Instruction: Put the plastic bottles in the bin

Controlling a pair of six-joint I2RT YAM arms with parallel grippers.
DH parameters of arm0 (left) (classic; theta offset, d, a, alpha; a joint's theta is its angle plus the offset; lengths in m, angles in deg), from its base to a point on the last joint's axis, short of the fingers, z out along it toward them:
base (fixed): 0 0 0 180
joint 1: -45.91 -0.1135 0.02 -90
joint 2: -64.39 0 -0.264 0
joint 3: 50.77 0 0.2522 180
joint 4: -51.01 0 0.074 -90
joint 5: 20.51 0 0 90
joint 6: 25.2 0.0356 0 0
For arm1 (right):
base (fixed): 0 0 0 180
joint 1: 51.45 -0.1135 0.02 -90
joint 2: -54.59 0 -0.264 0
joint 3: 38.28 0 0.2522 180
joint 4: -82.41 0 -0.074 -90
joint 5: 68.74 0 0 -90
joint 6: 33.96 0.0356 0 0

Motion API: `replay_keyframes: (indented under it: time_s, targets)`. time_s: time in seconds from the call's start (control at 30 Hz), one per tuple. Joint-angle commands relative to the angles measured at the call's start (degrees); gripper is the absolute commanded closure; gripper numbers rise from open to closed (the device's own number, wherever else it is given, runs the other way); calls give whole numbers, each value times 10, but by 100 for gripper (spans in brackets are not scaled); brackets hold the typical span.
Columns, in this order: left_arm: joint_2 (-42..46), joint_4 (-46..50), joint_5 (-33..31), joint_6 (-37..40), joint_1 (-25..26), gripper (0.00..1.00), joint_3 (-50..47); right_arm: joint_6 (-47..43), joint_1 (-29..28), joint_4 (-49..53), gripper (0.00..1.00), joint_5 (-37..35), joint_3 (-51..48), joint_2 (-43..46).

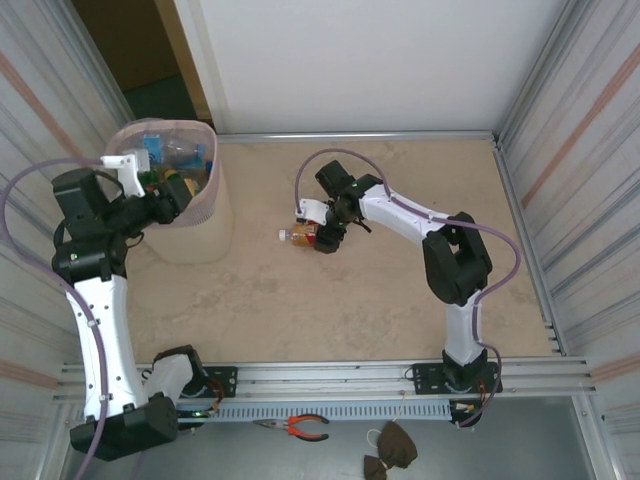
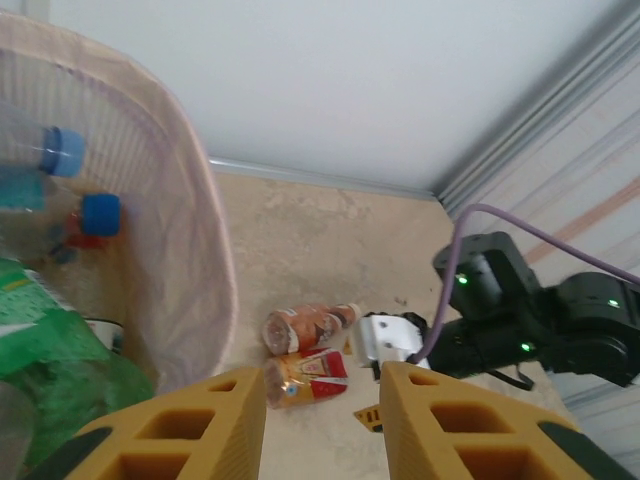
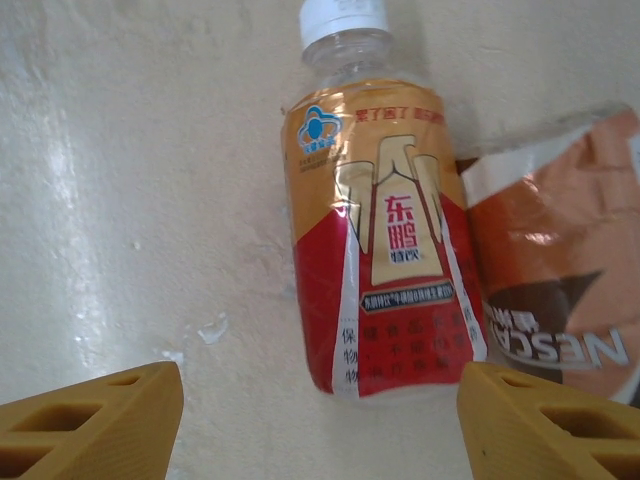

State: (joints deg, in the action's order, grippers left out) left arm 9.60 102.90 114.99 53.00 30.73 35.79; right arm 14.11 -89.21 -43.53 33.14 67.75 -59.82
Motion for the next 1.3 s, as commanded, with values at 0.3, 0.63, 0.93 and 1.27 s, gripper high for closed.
replay_keyframes:
  time_s: [0.3,0.63,0.93,1.27]
  targets:
    - [12,-45,4,-34,46,65,-19,-107,3,-14,24,21,17,-41]
    - [15,-56,7,-42,48,65,-24,-98,2,-31,23,21,17,-74]
    - [20,-59,10,-46,48,65,-29,-71,-11,-51,22,27,19,-88]
    - [25,-60,18,-54,49,65,-29,25,-30,-53,15,24,22,-100]
